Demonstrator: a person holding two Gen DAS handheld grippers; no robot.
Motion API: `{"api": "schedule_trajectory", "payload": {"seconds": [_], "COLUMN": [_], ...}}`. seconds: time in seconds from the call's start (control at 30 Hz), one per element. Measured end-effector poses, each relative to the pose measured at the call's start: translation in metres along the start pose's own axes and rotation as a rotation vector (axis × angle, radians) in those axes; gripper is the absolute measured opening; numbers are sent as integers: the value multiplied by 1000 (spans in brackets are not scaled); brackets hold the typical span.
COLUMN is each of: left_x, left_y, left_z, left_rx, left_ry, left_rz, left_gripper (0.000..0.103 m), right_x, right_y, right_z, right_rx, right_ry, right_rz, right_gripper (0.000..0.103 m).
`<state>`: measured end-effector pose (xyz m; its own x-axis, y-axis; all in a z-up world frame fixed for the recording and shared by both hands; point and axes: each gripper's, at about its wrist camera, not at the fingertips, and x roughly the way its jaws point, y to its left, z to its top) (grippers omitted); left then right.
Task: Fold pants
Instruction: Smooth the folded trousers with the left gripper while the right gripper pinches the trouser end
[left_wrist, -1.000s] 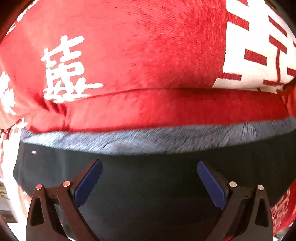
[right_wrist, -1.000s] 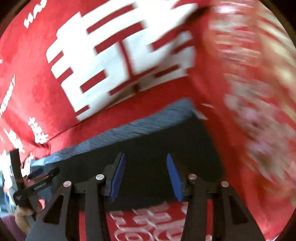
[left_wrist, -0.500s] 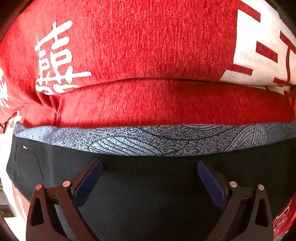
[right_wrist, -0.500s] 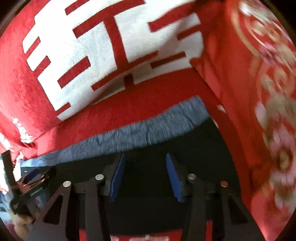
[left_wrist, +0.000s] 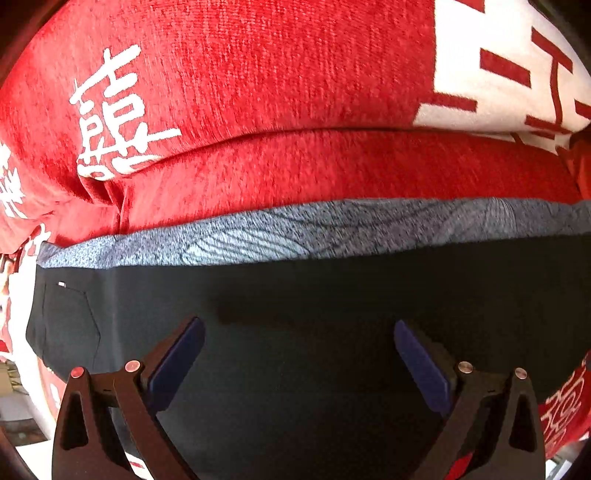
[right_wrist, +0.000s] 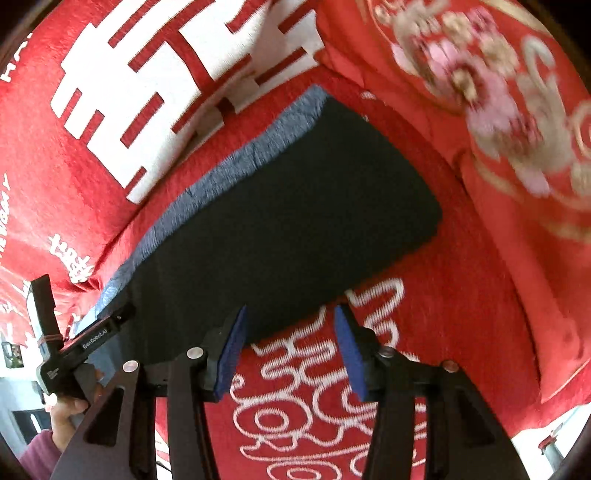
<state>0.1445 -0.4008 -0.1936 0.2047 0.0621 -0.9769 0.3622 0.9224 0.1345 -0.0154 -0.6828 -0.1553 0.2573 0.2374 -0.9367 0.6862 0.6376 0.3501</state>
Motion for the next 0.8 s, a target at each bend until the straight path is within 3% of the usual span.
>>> {"api": "schedule_trajectory", "payload": {"seconds": [0.47,0.8], "left_x": [-25,-43], "left_y": [-43,-71], "left_z": [-17,-17], "left_rx": [79,110], "left_ry": [31,14], "left_rz": [-55,-114], "left_gripper": [103,103], "right_x": [10,8], "right_y": [-18,-30], "right_z": [-27,-32], "right_rx": [82,131], "right_ry": [46,27], "right_rz": [56,130], "right_gripper": [53,54]}}
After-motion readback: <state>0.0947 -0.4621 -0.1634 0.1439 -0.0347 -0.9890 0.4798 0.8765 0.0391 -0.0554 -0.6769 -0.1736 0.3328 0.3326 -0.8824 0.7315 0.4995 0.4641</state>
